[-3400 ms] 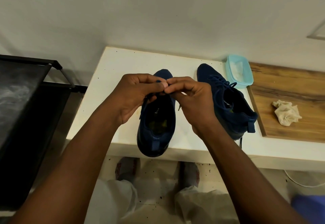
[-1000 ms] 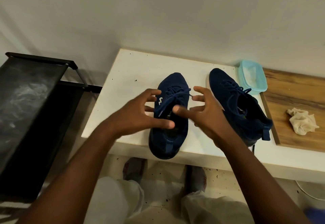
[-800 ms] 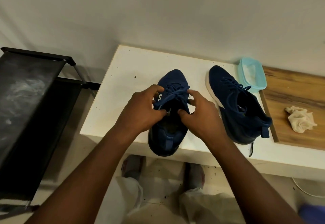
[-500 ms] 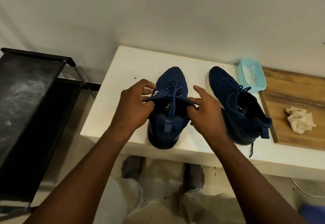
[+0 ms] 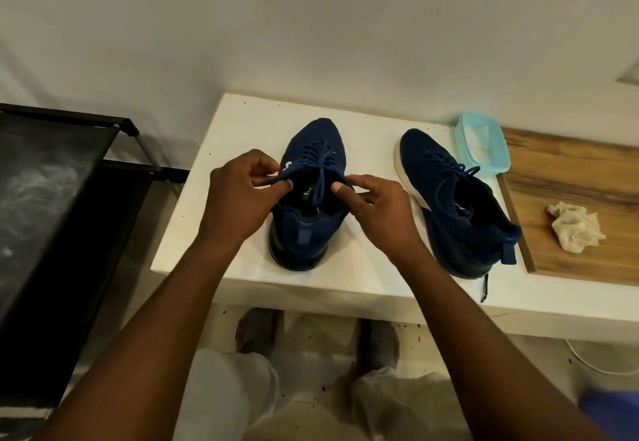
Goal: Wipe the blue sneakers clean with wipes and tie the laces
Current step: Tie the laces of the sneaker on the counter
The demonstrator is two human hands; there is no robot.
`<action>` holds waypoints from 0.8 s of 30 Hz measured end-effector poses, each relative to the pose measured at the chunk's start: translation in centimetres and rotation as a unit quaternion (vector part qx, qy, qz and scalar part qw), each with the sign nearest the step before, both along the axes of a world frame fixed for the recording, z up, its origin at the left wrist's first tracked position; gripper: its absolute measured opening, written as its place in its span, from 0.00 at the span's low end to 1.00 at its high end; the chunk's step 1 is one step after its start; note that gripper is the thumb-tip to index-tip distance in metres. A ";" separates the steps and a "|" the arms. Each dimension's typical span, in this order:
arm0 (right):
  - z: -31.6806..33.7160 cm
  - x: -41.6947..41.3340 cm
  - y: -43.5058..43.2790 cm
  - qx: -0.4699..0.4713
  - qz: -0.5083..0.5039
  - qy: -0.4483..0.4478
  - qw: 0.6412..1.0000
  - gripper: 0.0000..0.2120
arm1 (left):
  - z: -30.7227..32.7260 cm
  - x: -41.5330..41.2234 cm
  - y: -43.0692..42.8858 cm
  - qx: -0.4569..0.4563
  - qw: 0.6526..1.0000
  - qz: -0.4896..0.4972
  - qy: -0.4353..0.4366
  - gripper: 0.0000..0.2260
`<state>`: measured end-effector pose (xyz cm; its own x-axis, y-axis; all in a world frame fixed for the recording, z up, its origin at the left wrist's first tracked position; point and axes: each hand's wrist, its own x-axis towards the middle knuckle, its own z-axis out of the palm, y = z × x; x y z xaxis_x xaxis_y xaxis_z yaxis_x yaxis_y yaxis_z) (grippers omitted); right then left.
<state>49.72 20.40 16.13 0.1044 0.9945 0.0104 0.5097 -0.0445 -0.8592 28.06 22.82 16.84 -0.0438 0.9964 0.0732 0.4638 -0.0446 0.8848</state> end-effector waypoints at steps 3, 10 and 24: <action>0.7 0.0 -0.5 0.006 0.041 0.001 0.999 0.13 | 0.7 0.5 -0.1 0.012 0.999 -0.020 0.044 0.12; 3.9 6.4 -0.7 0.110 -0.120 -0.096 0.982 0.09 | 5.3 6.3 -2.7 0.143 0.985 -0.061 0.072 0.08; 3.3 16.7 -4.0 -0.078 -0.156 -0.039 0.984 0.22 | 1.9 23.1 -4.3 -0.181 0.974 -0.136 -0.031 0.30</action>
<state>66.39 16.42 19.46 0.4090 0.9047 -0.1194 0.5141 -0.3366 -0.7890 51.12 18.52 18.74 0.2320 0.9320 -0.2783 0.4230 0.1610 0.8917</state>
